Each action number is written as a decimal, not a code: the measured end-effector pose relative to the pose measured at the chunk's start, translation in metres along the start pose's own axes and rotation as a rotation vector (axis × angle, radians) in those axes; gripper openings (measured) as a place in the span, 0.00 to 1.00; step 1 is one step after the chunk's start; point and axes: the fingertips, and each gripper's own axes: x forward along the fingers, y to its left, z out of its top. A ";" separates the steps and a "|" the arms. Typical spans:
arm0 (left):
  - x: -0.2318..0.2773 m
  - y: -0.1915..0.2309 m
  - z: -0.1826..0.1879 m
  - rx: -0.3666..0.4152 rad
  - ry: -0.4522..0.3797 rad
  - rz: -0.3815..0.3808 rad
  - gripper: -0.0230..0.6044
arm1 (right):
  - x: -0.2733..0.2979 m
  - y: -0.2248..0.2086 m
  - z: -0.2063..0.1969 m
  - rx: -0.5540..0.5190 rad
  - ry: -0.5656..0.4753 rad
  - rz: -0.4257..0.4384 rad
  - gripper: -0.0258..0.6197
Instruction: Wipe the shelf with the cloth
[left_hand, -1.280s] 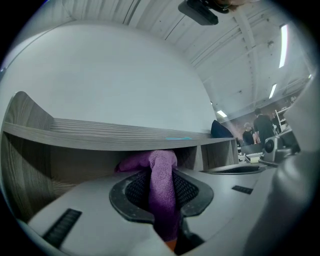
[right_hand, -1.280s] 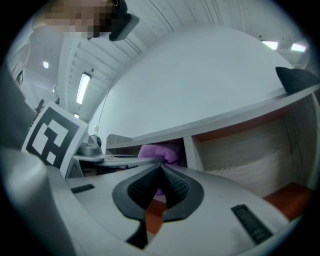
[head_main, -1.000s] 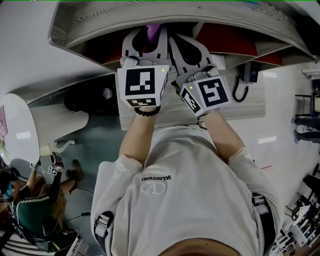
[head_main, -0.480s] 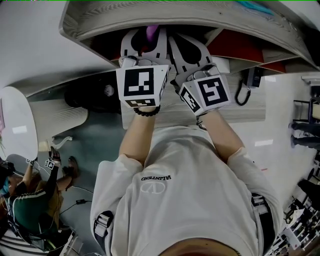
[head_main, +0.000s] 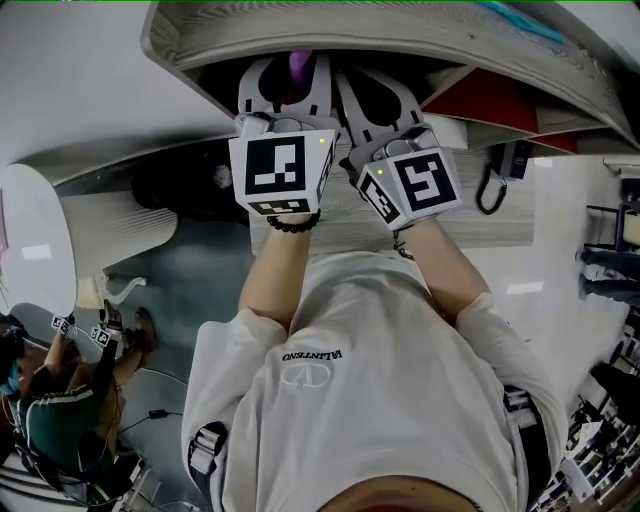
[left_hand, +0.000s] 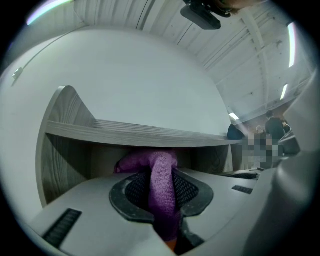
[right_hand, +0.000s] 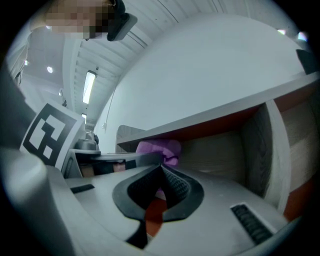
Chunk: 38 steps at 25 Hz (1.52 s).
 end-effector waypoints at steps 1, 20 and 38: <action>-0.002 0.005 0.000 -0.002 -0.002 0.007 0.16 | 0.003 0.004 -0.001 0.000 0.002 0.006 0.04; -0.026 0.055 0.000 -0.042 -0.026 0.096 0.16 | 0.033 0.045 -0.010 -0.027 0.029 0.081 0.04; -0.038 0.080 -0.003 -0.087 -0.051 0.175 0.16 | 0.051 0.061 -0.016 -0.026 0.045 0.116 0.04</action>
